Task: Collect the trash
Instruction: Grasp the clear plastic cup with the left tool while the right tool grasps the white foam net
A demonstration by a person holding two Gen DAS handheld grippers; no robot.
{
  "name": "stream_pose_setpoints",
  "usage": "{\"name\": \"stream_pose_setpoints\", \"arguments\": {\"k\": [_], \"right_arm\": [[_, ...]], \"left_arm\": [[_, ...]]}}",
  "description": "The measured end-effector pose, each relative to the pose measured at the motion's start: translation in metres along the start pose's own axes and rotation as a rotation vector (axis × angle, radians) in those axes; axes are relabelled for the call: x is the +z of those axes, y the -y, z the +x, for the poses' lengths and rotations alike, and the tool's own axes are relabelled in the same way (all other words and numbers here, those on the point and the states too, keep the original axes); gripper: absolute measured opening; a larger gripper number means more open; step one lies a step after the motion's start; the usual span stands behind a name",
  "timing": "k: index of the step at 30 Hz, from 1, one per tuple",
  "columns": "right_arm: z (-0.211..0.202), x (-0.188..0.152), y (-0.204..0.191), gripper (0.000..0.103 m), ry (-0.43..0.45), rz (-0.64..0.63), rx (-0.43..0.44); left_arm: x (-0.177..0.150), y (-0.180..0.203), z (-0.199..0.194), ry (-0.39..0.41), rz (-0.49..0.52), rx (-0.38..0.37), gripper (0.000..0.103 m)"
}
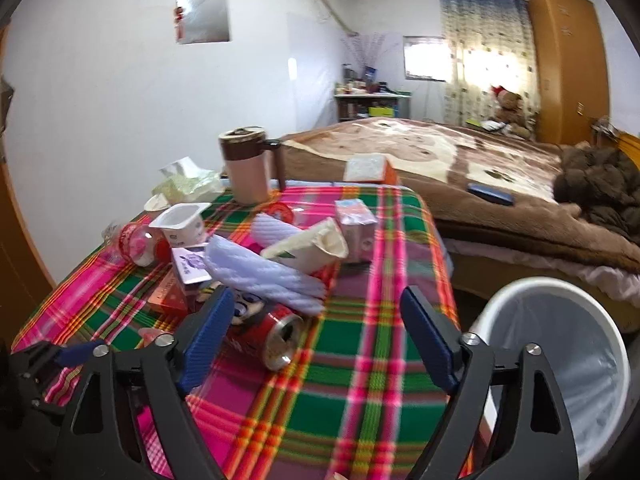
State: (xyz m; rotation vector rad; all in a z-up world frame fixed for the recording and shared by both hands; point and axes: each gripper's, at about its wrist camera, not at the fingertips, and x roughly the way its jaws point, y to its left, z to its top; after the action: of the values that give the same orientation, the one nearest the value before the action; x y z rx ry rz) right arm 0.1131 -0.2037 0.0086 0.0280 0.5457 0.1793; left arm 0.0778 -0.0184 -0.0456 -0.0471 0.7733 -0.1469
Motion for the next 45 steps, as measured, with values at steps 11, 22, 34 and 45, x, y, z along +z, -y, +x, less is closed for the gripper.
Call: {"name": "stream_pose_setpoints", "arguments": {"k": [11,22,34,45], "right_arm": [[0.032,0.006,-0.026,0.078,-0.077,-0.144,0.122],[0.062,0.012,-0.029,0.057,-0.139,-0.151,0.096],[0.065,0.016,-0.034,0.029,-0.122,-0.153,0.095],[0.051,0.024,-0.024,0.025,-0.059,-0.088,0.108]], "left_arm": [[0.007,-0.014,0.02,-0.082,-0.08,-0.049,0.076],[0.015,-0.029,0.028,-0.084,-0.069,0.006,0.062],[0.023,-0.044,0.035,-0.089,-0.079,-0.023,0.037],[0.029,-0.05,0.029,-0.051,-0.1,-0.035,0.032]]}}
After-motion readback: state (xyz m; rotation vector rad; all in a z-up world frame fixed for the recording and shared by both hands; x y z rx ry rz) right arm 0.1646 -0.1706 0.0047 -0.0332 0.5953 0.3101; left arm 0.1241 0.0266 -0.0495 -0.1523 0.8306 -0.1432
